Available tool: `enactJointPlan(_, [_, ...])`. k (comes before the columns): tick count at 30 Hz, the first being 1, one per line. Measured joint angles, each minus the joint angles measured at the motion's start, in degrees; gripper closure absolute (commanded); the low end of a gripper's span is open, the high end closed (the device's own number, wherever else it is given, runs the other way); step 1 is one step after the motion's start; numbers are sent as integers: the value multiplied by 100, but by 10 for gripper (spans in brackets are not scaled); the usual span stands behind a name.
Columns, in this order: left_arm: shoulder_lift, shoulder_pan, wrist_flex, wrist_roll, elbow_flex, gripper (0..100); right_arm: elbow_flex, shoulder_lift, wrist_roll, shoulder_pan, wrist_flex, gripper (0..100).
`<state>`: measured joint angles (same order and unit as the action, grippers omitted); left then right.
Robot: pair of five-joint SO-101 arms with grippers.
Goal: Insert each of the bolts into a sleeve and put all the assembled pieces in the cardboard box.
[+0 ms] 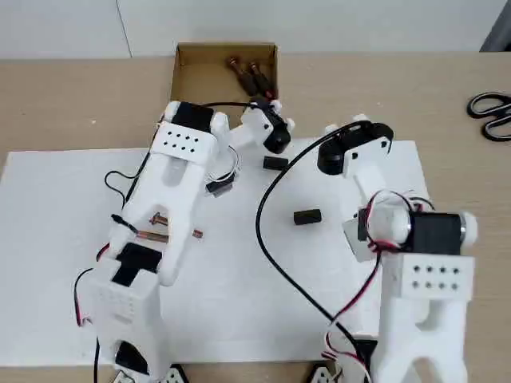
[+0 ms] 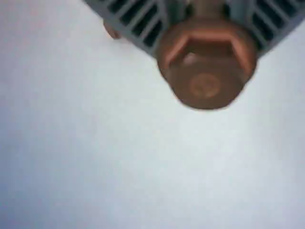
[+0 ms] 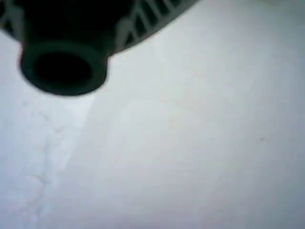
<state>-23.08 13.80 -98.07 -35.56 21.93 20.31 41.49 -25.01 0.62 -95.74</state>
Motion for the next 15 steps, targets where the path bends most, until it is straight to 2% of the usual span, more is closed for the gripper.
enactJointPlan(8, [774, -158, -70, 1618, 0, 995, 431, 1108, 0, 229, 0, 995])
enactJointPlan(15, [2215, -158, -88, 2154, 0, 995, 1099, 2488, 0, 246, 0, 995])
